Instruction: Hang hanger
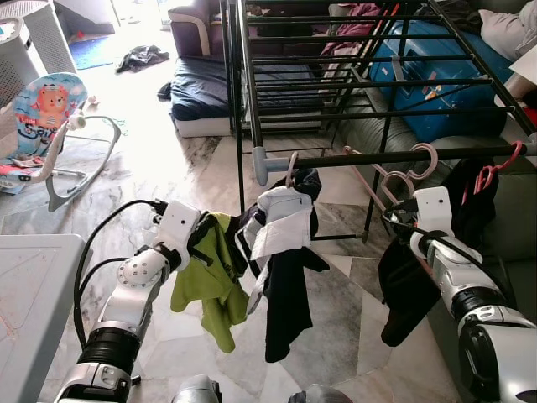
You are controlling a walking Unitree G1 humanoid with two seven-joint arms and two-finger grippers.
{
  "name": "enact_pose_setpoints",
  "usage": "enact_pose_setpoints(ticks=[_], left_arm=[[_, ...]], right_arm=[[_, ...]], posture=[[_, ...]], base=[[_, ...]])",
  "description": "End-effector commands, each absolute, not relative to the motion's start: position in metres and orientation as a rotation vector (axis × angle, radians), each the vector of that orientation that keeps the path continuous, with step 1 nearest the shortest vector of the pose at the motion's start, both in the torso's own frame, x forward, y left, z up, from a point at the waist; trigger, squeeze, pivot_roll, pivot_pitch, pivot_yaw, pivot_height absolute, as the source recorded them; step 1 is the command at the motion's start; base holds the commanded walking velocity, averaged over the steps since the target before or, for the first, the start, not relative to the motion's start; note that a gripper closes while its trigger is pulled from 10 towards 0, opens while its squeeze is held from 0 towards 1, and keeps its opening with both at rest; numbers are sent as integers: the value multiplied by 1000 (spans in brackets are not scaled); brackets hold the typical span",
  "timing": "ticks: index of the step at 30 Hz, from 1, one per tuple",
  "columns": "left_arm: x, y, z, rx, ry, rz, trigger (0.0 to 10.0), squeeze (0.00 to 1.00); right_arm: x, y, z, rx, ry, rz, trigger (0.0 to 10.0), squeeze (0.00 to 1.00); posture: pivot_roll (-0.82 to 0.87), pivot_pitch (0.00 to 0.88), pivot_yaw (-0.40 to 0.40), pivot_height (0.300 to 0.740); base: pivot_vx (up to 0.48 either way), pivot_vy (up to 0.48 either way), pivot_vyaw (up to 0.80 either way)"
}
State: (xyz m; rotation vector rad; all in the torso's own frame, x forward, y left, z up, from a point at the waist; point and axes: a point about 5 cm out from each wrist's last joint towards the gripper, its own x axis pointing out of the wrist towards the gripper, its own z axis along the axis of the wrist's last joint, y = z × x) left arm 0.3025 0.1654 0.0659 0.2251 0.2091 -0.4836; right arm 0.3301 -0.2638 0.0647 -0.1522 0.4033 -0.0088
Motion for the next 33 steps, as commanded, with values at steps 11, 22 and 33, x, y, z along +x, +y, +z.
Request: enact_pose_setpoints(ticks=[11, 22, 33], left_arm=[[304, 165, 71, 257, 196, -502, 10000, 0], [304, 165, 71, 263, 200, -506, 10000, 0], [306, 163, 72, 264, 196, -518, 10000, 0]], right_arm=[[329, -263, 60, -80, 438, -4, 627, 0], [328, -259, 57, -77, 445, -9, 0, 0], [331, -257, 61, -107, 419, -6, 0, 0]], posture=[[-41, 0, -3, 740], [-40, 0, 3, 740], [-40, 0, 7, 740]], base=[[0, 0, 0], [0, 0, 0], [0, 0, 0]])
